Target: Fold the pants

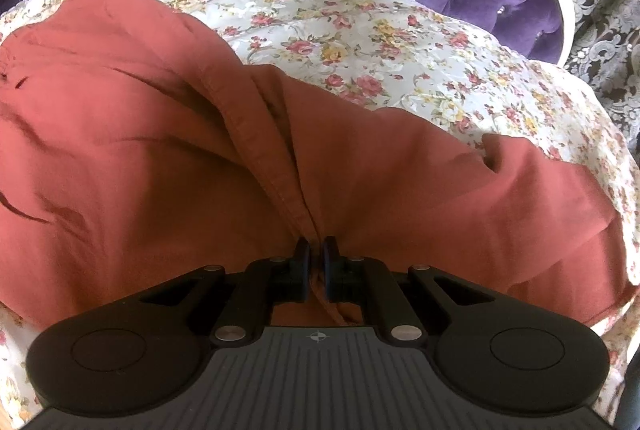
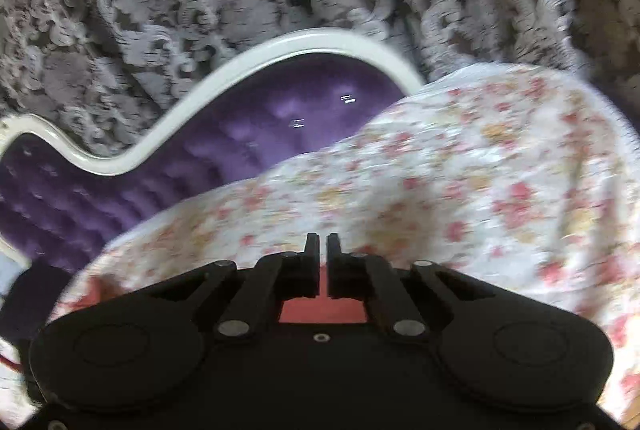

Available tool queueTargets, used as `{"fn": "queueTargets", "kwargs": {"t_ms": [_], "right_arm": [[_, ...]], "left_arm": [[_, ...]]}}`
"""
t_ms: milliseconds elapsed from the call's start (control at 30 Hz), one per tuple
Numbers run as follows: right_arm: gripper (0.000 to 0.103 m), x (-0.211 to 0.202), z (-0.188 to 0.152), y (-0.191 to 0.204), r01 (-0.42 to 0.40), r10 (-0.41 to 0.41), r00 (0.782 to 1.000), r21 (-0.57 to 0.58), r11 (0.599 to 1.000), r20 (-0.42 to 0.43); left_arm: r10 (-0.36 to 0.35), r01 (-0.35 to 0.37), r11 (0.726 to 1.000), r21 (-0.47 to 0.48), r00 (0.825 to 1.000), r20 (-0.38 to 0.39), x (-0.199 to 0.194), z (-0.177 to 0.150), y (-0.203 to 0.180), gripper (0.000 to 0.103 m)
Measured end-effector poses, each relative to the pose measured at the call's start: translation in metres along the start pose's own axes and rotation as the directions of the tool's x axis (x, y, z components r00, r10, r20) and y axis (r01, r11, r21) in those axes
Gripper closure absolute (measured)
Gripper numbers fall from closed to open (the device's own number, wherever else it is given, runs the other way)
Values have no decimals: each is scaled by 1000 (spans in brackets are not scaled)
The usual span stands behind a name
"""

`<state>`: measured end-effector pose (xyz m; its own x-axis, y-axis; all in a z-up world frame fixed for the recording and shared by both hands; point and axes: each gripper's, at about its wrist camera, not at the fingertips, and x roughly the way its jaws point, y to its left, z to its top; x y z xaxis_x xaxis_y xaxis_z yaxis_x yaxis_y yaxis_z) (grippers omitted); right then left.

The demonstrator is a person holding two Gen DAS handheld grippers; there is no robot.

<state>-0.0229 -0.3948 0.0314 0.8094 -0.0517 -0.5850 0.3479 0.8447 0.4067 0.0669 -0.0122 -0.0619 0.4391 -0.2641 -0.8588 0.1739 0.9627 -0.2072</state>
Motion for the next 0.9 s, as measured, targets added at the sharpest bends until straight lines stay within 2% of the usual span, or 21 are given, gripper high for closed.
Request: {"fn": "queueTargets", "kwargs": {"t_ms": [33,100,133,167,200,267,433,467,500,533,600,667,700,733,800,833,867,900], "right_arm": [[82,4,-5,-4,37,-36,999,-34,999,19],[68,20,-16,-11,86,-83,996,-110,990,26],[56,30,-20,-15,77,-77,997,-120,990,6],[52,40,-23,-21,46,-49,999,-114,992,-22],[52,54,-28,-26,1,-7,998,-99,995,-56],[52,74,-33,-34,-40,31,993,-74,996,-110],[52,107,-47,-43,-67,52,984,-84,994,-170],[55,108,-50,-43,-93,76,982,-91,992,-174],[61,106,-50,-40,-105,87,981,-99,990,-174],[77,104,-49,-35,-111,91,978,-100,989,-187],[77,87,-37,-25,-142,130,970,-43,989,-207],[81,57,-18,-15,-228,231,957,41,973,-176],[81,40,-10,-12,-242,249,957,60,968,-152],[82,27,-4,-9,-228,234,963,58,972,-132],[83,9,3,-13,-113,118,985,40,993,-122],[87,9,2,-18,-47,52,989,42,998,-136],[91,13,-2,-28,24,-17,987,44,999,-163],[91,19,-7,-37,86,-76,979,45,995,-188]], "left_arm": [[-5,5,1000,-8,1000,-3,1,1,1,96],[-14,13,1000,-24,1000,-8,0,1,4,96],[-15,14,999,-28,1000,-9,1,2,4,96],[-12,12,999,-30,1000,-10,1,1,4,96],[-9,9,999,-31,1000,-10,1,1,4,96],[-4,3,1000,-31,1000,-11,2,1,2,96],[1,-1,1000,-31,1000,-14,2,2,2,96],[1,-1,1000,-29,1000,-15,3,2,2,96],[0,-1,1000,-28,1000,-15,3,2,2,96],[-1,0,1000,-26,1000,-16,2,2,2,96],[-1,1,1000,-18,1000,-16,1,3,2,96],[-5,5,1000,-6,1000,-10,-2,3,0,96],[-7,7,1000,2,1000,-5,-3,2,-2,96],[-13,13,1000,9,1000,-1,-4,2,-3,96],[-2,1,999,34,1000,12,-7,0,-8,96],[17,-18,999,50,1000,18,-7,-1,-11,96],[23,-24,998,54,1000,19,-6,-2,-12,96],[25,-25,998,53,1000,19,-6,-3,-11,96]]}}
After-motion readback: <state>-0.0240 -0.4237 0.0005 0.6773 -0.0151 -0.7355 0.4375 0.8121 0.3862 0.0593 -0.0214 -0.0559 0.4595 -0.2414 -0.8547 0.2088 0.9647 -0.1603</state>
